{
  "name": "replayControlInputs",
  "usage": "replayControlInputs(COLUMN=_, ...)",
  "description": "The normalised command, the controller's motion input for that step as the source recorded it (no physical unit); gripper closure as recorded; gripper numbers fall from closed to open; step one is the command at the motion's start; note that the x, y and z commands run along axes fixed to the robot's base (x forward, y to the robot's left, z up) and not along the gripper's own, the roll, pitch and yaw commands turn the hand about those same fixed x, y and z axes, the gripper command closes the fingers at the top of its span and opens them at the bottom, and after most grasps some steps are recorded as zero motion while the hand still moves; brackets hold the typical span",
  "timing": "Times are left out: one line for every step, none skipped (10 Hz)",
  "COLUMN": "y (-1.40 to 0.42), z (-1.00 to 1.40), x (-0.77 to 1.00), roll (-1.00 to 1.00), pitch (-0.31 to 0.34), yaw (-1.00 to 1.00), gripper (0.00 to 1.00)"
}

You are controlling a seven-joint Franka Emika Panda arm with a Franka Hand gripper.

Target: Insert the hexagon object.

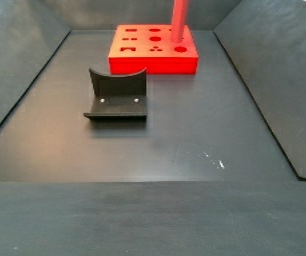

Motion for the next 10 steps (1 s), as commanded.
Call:
replayControlInputs(y=0.00, z=-0.19, x=0.05, roll=-0.02, pitch=-0.067, yaw=0.00, gripper=1.00)
replayControlInputs(y=0.00, z=-0.17, x=0.00, roll=0.00, pitch=-0.033, yaw=0.00, gripper=1.00)
replayControlInputs(y=0.00, z=-0.17, x=-0.04, roll=0.00, pitch=0.000, yaw=-0.01, gripper=1.00)
replayControlInputs(y=0.00, z=-0.07, x=-0.10, roll=0.00, pitch=0.000, yaw=-0.04, gripper=1.00)
replayControlInputs(y=0.00, z=-0.11, x=-0.06, roll=0.00, pitch=-0.006, yaw=-0.01, gripper=1.00)
replayControlInputs(y=0.00, z=-0.18, x=-0.05, roll=0.00, pitch=-0.039, yaw=0.00, gripper=1.00)
replayControlInputs(y=0.01, z=-0.23, x=-0.14, roll=0.02, pitch=-0.027, yaw=0.00, gripper=1.00)
replayControlInputs(y=0.00, z=-0.21, x=-0.09, roll=0.05, pitch=0.000, yaw=0.00, gripper=1.00)
replayControlInputs(y=0.00, z=-0.15, x=0.00, roll=0.00, pitch=-0.013, yaw=0.00, gripper=1.00)
replayControlInputs(y=0.00, z=-0.22, x=0.00, roll=0.00, pitch=-0.020, yaw=0.00, gripper=1.00)
